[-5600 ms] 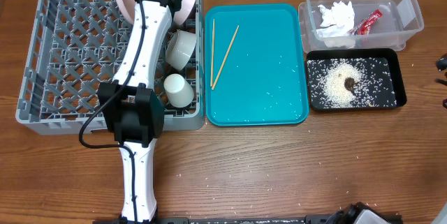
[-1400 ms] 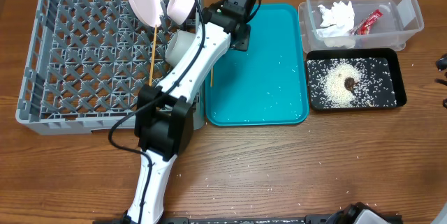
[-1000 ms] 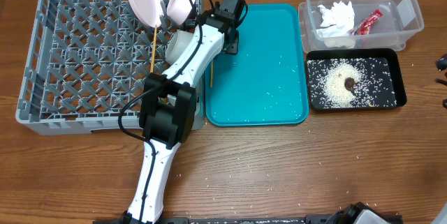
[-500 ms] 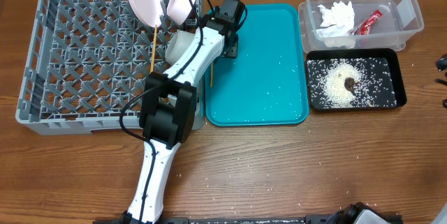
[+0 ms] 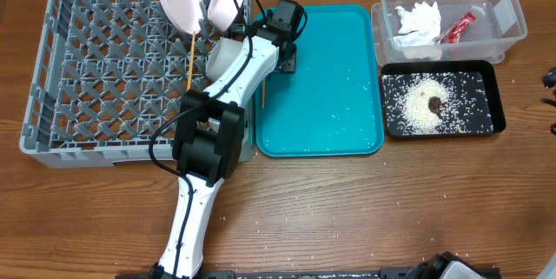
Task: Sort waste into correct bins and load items into the dishwasher
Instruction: 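Grasp the second wooden chopstick on the tray with the left gripper, then insert the second chopstick into the rack beside the first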
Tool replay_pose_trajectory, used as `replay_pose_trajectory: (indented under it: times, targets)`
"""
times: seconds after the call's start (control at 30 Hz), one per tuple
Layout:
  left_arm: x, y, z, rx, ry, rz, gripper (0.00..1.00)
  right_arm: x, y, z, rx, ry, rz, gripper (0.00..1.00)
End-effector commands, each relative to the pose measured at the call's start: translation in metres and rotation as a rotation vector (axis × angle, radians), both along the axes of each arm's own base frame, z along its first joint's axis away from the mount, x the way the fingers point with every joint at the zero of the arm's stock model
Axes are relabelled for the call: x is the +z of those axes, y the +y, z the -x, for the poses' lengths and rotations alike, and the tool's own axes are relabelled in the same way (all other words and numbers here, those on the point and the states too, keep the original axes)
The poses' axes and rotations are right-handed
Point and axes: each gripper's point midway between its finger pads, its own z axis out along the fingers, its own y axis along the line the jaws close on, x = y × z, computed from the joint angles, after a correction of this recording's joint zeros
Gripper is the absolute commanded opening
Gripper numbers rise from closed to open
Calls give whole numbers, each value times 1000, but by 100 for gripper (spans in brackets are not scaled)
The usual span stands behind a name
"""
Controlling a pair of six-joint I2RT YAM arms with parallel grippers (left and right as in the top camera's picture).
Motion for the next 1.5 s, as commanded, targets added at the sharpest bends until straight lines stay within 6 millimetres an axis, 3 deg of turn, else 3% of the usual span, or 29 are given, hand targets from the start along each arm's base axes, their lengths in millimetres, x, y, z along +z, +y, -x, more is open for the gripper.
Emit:
replay_pose_trajectory:
  times: [0.0,0.3,0.37,0.5,0.57,0.63,0.7,0.73,0.8,0.83,0.87,0.9,0.93,0.97,1.0,1.03,1.1,1.17,1.3,1.47]
  targets:
    - [-28,1,18,-4,79,-16,63,11,-1,-2,0,-28,13,100]
    - [-55,0,48,39,174,1,56,11,-1,-2,0,-28,13,100]
    - [-60,-2,52,35,188,12,41,11,-1,-2,0,-28,13,100]
    - [-60,-9,53,22,199,53,23,11,-1,-2,0,-28,13,100]
    - [-59,-16,53,-1,204,81,4,11,-1,-2,0,-28,13,100]
    - [-48,-25,50,-39,204,116,4,11,-1,-2,0,-28,13,100]
    - [5,-37,34,-57,141,170,4,11,-1,-2,0,-28,13,100]
    - [45,-43,24,-80,78,197,4,11,-1,-2,0,-28,13,100]
    - [98,-46,17,-104,0,219,4,11,-1,-2,0,-28,13,100]
    - [143,-45,17,-135,-65,229,4,11,-1,-2,0,-28,13,100]
    - [169,-42,19,-150,-100,228,4,11,-1,-2,0,-28,13,100]
    - [212,-29,26,-139,-162,209,4,11,-1,-2,0,-28,13,100]
    - [234,-18,33,-128,-194,186,4,11,-1,-2,0,-28,13,100]
    - [249,-7,39,-127,-215,156,4,11,-1,-2,0,-28,13,100]
    - [270,20,53,-116,-231,66,4,11,-1,-2,0,-28,13,100]
    - [275,44,62,-90,-215,-7,4,11,-1,-2,0,-28,13,100]
    - [271,69,70,-61,-169,-76,4,11,-1,-2,0,-28,13,100]
    - [252,99,77,-41,-71,-127,4,11,-1,-2,0,-28,13,100]
    - [207,138,79,12,71,-144,4,11,-1,-2,0,-28,13,100]
    - [139,153,75,-9,178,-64,4,11,-1,-2,0,-28,13,100]
